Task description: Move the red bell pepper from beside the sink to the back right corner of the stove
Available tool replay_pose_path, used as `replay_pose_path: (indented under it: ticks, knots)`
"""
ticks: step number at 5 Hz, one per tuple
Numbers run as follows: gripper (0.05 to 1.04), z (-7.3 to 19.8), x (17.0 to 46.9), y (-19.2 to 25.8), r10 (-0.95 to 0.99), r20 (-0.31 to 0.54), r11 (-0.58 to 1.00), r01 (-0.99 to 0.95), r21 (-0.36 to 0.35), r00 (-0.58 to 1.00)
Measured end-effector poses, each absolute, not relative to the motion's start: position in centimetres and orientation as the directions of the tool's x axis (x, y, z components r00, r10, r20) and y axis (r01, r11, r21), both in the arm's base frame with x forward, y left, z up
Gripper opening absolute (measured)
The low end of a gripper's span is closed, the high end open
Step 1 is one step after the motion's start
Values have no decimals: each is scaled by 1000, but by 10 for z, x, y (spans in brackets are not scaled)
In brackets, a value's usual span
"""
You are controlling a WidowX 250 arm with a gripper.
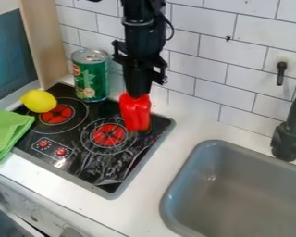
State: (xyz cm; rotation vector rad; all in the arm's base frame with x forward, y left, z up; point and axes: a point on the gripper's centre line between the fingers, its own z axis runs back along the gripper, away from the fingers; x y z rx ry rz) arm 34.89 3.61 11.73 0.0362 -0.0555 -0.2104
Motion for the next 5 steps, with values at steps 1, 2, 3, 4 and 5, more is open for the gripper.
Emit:
replay_pose_path:
  ticks: [1, 2, 3, 4, 5]
  knots:
    - [109, 118, 353, 46, -184, 55, 982, 181, 52, 981]
    - [109, 115, 358, 49, -180, 39, 983, 178, 52, 983]
    - [109, 104, 365, 54, -189, 33, 982, 188, 23, 982]
    - [109, 100, 372, 66, -168, 36, 986, 168, 19, 985]
    - [109, 99, 380, 67, -168, 46, 986, 167, 21, 985]
